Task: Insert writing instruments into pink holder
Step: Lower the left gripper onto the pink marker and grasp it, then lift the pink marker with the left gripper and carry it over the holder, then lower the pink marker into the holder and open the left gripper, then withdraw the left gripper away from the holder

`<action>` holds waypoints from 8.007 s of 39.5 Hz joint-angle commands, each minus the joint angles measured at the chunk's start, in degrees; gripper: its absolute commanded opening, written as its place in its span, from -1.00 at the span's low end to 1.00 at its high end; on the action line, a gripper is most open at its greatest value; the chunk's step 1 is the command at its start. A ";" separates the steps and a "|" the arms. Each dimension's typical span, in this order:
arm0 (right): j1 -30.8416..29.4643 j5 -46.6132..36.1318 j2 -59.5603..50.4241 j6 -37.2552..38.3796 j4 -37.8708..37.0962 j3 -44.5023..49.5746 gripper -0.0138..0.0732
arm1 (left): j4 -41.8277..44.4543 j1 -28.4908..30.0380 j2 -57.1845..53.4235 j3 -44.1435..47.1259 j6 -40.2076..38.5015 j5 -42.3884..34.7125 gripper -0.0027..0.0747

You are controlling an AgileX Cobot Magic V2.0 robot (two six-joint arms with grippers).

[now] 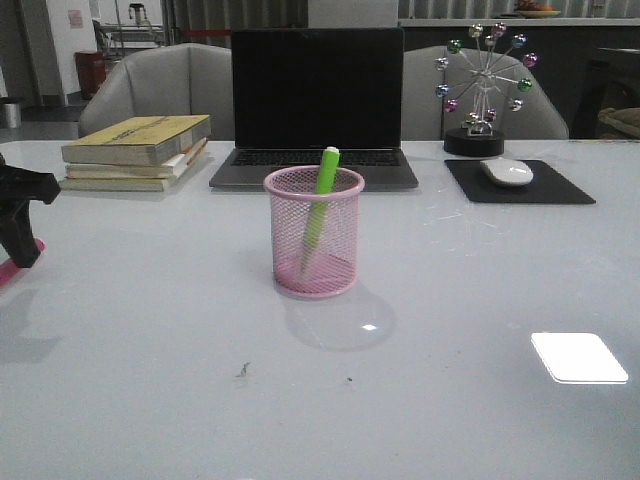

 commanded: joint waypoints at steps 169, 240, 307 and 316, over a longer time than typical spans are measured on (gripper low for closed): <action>-0.38 -4.02 -0.36 -0.39 1.01 -1.69 0.03 | 8.65 -38.60 -4.20 22.94 -19.84 -98.40 -0.12; -0.38 -4.02 -0.36 -0.39 1.01 -1.69 0.03 | 25.47 -10.62 -72.09 31.92 -19.28 -28.58 -0.12; -0.38 -4.85 -0.36 -0.39 1.01 -1.69 -0.10 | 22.99 -10.62 -83.41 40.12 -19.28 -21.69 -0.12; -0.38 -4.85 -0.36 -0.39 1.07 -1.69 -0.56 | 22.99 -10.62 -83.41 40.12 -19.28 -21.69 -0.12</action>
